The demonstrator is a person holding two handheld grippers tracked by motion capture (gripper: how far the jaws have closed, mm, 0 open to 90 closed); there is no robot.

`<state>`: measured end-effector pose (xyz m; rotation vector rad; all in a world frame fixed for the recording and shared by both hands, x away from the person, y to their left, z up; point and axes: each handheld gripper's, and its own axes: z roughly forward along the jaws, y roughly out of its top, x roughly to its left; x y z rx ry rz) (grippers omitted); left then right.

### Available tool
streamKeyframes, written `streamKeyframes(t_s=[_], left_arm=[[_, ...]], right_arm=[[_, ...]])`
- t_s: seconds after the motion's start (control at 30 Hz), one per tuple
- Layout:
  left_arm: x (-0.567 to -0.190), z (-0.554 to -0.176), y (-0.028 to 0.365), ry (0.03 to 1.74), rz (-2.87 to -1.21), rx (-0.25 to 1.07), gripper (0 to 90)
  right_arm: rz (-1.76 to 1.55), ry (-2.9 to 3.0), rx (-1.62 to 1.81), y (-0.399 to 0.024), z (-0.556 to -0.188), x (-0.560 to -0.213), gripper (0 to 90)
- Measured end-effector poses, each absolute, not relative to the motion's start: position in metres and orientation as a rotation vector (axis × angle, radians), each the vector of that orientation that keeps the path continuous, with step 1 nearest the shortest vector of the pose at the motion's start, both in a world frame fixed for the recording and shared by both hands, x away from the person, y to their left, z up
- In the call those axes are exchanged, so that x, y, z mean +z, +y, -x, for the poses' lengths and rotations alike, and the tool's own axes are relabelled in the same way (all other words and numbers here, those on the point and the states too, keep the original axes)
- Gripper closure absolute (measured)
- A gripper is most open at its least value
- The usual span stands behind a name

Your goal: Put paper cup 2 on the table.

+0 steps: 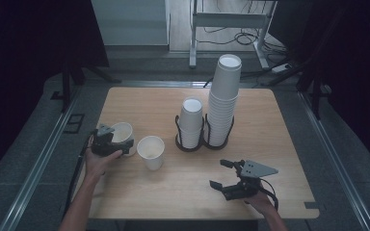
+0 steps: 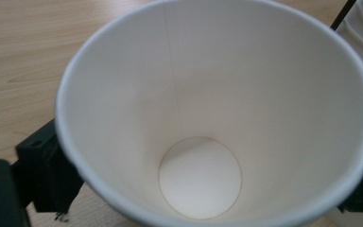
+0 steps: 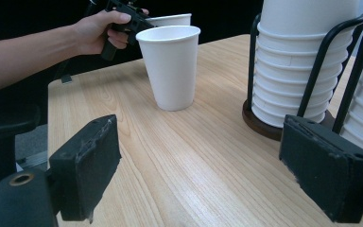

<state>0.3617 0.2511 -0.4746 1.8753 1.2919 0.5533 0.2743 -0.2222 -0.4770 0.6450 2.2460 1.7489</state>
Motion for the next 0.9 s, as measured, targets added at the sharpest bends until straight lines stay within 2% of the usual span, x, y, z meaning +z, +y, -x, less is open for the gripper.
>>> streamKeyframes(t_s=[0.2, 0.9], left_arm=[[-0.469, -0.358, 0.252, 1.275, -1.87, 0.556, 0.5], [-0.442, -0.334, 0.259, 1.178, -1.797, 0.549, 0.0]], right_arm=[[-0.645, 2.247, 1.747, -0.222, -0.274, -0.477, 13.2], [-0.646, 2.238, 1.75, -0.223, -0.275, -0.476, 13.3]])
